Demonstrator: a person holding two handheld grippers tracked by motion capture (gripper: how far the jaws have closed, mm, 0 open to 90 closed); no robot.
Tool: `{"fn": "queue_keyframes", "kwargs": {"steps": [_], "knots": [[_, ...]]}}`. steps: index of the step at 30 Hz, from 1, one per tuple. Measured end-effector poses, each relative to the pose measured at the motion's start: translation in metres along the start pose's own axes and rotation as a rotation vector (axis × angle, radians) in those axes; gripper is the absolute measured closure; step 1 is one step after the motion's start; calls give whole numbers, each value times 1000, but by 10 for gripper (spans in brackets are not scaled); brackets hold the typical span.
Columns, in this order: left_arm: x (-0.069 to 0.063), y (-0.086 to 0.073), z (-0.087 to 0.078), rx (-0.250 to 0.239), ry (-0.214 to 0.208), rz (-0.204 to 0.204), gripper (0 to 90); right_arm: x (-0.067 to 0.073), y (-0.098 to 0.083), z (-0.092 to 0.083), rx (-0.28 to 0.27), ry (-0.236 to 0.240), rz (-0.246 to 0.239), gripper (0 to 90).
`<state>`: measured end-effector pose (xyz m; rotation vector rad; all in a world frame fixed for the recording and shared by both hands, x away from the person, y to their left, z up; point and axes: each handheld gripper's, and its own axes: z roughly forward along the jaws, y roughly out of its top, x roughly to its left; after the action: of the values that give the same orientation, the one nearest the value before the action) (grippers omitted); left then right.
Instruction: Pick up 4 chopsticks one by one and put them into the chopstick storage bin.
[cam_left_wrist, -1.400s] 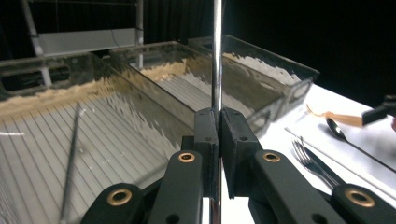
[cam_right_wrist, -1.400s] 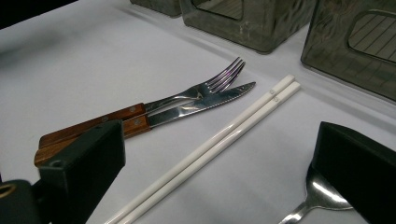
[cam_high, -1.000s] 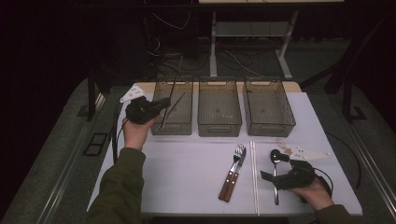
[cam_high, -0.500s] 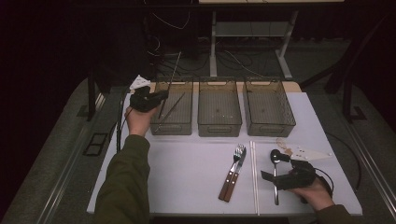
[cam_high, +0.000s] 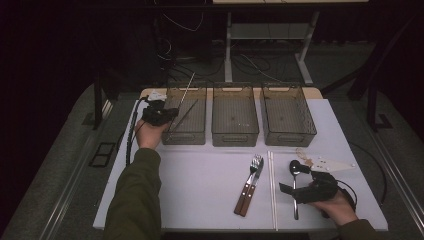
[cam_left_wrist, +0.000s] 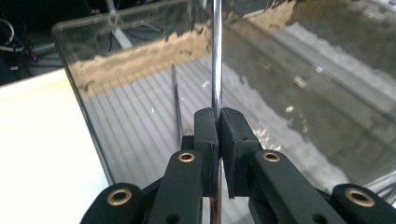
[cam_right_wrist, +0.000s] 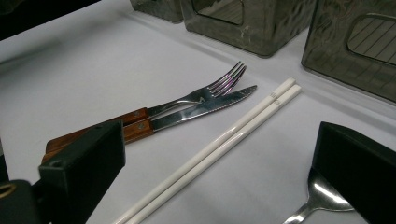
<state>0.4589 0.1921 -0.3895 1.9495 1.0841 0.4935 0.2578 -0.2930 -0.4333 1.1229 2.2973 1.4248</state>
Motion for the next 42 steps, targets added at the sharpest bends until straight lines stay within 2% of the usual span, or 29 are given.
{"fn": "queue_keyframes", "kwargs": {"steps": [3, 5, 8, 15, 21, 29, 37, 39, 42], "knots": [[2, -5, 2, 22, 2, 0, 848, 0, 0, 0, 1, 0, -1, 27], [2, -6, 1, 19, 0, -1, 848, 0, 0, 0, 4, 0, 3, 27], [1, -6, 1, 37, 12, 24, 848, 0, 0, 0, 3, -1, 1, 27], [1, -9, 0, 51, 28, 27, 840, 0, 0, 0, 4, -1, 2, 27], [0, -11, 2, 46, 36, 23, 715, 0, 0, 0, 2, -2, 2, 27], [-4, -7, -4, 0, 14, 24, 610, 0, 0, 0, 0, -2, -2, 27], [-15, 0, -16, -46, -30, 70, 511, 0, 0, 0, -1, -4, -3, 27], [-20, 0, -20, -64, -33, 97, 483, 0, 0, 0, -3, -4, 1, 27], [-26, 0, -25, -88, -57, 99, 445, -1, 0, -1, -3, -2, 5, 27]]}}
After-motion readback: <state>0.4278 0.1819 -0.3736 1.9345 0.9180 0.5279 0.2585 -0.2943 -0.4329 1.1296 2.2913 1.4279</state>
